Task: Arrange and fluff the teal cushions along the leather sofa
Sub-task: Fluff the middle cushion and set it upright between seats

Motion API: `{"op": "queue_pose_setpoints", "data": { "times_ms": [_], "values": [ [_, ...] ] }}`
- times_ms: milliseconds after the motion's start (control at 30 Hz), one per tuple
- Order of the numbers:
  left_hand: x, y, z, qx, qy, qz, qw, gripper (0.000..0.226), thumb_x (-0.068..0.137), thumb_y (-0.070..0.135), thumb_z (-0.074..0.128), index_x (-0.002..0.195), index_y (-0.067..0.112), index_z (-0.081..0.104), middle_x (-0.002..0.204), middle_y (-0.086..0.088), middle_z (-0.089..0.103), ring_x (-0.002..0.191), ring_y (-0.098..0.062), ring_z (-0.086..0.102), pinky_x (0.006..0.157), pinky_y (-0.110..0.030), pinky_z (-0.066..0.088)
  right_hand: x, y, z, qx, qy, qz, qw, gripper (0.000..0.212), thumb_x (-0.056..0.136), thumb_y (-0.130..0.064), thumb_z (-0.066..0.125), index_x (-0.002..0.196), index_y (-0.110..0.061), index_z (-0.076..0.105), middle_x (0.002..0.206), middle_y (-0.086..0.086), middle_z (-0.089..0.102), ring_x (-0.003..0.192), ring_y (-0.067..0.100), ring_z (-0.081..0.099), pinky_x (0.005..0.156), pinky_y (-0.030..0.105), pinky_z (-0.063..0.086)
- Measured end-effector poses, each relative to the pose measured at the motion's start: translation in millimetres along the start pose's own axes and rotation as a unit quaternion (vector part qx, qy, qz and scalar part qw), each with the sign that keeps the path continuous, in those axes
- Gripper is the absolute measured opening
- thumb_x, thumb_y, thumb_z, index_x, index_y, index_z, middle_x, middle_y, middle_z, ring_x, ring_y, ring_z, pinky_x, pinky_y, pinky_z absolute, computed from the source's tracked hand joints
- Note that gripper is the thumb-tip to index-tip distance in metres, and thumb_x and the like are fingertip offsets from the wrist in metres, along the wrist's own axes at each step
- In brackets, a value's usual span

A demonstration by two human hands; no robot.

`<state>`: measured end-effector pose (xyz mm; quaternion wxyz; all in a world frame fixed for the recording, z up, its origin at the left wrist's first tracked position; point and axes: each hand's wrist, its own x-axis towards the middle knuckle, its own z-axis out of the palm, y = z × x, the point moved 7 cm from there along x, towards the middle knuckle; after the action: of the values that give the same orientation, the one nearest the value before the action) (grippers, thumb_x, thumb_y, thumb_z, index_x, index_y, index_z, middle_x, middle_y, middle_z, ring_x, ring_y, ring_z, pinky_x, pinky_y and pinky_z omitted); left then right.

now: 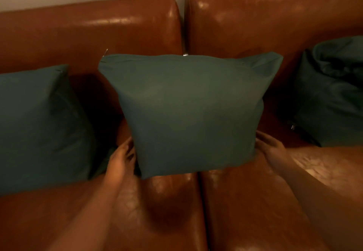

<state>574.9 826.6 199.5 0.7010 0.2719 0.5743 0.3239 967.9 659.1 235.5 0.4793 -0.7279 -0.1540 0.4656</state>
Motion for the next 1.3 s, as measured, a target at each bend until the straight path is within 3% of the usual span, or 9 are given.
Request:
{"op": "queue_pose_setpoints", "data": {
  "times_ms": [67, 200, 367, 467, 633, 733, 867, 1067, 1300],
  "values": [
    [3.2, 8.8, -0.4, 0.035, 0.074, 0.006, 0.997, 0.032, 0.086, 0.040, 0.058, 0.109, 0.019, 0.068, 0.121, -0.014, 0.063, 0.115, -0.028, 0.058, 0.102, -0.046, 0.043, 1.7, 5.2, 1.7, 0.091, 0.002, 0.036, 0.995, 0.079, 0.036, -0.065, 0.085, 0.099, -0.021, 0.066, 0.092, -0.006, 0.074, 0.091, 0.011, 0.069, 0.067, 0.022, 0.056],
    [-3.7, 33.0, 13.9, 0.204, 0.135, 0.149, 0.958, 0.023, 0.091, 0.043, 0.049, 0.089, 0.024, 0.060, 0.102, -0.011, 0.066, 0.098, -0.028, 0.060, 0.092, -0.044, 0.045, 6.0, 16.1, 10.0, 0.197, 0.044, 0.094, 0.975, 0.037, 0.094, -0.041, 0.050, 0.106, -0.009, 0.065, 0.107, 0.004, 0.069, 0.106, 0.023, 0.061, 0.083, 0.036, 0.048],
    [-8.4, 53.2, 26.5, 0.336, 0.173, 0.279, 0.883, 0.013, 0.095, 0.005, 0.045, 0.084, 0.011, 0.045, 0.084, -0.021, 0.053, 0.080, -0.024, 0.048, 0.076, -0.043, 0.038, 3.9, -0.9, 6.9, 0.067, 0.153, 0.015, 0.986, 0.026, 0.097, -0.022, 0.052, 0.075, -0.009, 0.058, 0.077, 0.007, 0.062, 0.075, 0.021, 0.060, 0.066, 0.030, 0.050],
    [-6.7, 54.2, 21.2, 0.379, 0.180, 0.313, 0.852, 0.013, 0.095, 0.002, 0.043, 0.083, 0.006, 0.047, 0.084, -0.023, 0.053, 0.080, -0.030, 0.052, 0.076, -0.042, 0.038, 3.3, -2.3, 1.2, 0.048, 0.195, -0.003, 0.980, 0.024, 0.098, -0.023, 0.051, 0.085, -0.004, 0.059, 0.074, 0.006, 0.057, 0.072, 0.020, 0.055, 0.055, 0.023, 0.046],
    [-21.0, 100.1, 6.0, 0.295, 0.219, 0.323, 0.872, 0.008, 0.094, 0.018, 0.048, 0.088, 0.022, 0.051, 0.091, -0.012, 0.054, 0.088, -0.027, 0.053, 0.086, -0.050, 0.044, -9.0, 6.4, -19.7, 0.153, 0.267, 0.045, 0.950, 0.028, 0.100, -0.022, 0.047, 0.111, 0.002, 0.057, 0.077, 0.003, 0.055, 0.066, 0.015, 0.053, 0.046, 0.015, 0.043],
    [-64.6, 189.3, 32.2, 0.193, 0.280, 0.486, 0.805, 0.007, 0.093, 0.028, 0.049, 0.098, 0.024, 0.050, 0.097, -0.005, 0.052, 0.091, -0.018, 0.050, 0.088, -0.036, 0.044, -7.8, 3.2, -10.6, 0.090, 0.180, 0.056, 0.978, 0.033, 0.099, -0.028, 0.047, 0.110, 0.001, 0.060, 0.095, 0.011, 0.061, 0.078, 0.020, 0.059, 0.063, 0.024, 0.050],
    [-84.8, 248.2, 190.6, 0.353, 0.121, 0.596, 0.711, 0.015, 0.089, 0.024, 0.053, 0.094, 0.017, 0.066, 0.094, 0.001, 0.062, 0.093, -0.019, 0.057, 0.084, -0.032, 0.042, -9.4, 9.1, 2.9, 0.045, 0.142, 0.062, 0.987, 0.023, 0.095, -0.031, 0.055, 0.088, -0.011, 0.065, 0.102, 0.015, 0.067, 0.103, 0.034, 0.060, 0.091, 0.051, 0.046],
    [-50.2, 146.9, 389.5, 0.727, -0.133, 0.410, 0.534, 0.044, 0.094, 0.049, 0.041, 0.115, 0.019, 0.064, 0.119, -0.007, 0.063, 0.113, -0.030, 0.055, 0.090, -0.038, 0.040, -5.3, 13.6, 7.6, 0.066, 0.173, 0.047, 0.981, 0.031, 0.096, -0.024, 0.055, 0.067, -0.014, 0.050, 0.071, 0.008, 0.052, 0.075, 0.023, 0.049, 0.064, 0.032, 0.035],
    [-24.2, 118.3, 433.1, 0.758, -0.111, 0.366, 0.528, 0.037, 0.092, 0.046, 0.051, 0.114, 0.018, 0.061, 0.121, -0.007, 0.060, 0.116, -0.029, 0.052, 0.092, -0.040, 0.036, -2.6, 10.6, 3.3, 0.043, 0.177, 0.027, 0.983, 0.031, 0.096, -0.018, 0.054, 0.065, -0.015, 0.048, 0.069, 0.005, 0.050, 0.069, 0.016, 0.048, 0.063, 0.032, 0.034]
  ]
}}
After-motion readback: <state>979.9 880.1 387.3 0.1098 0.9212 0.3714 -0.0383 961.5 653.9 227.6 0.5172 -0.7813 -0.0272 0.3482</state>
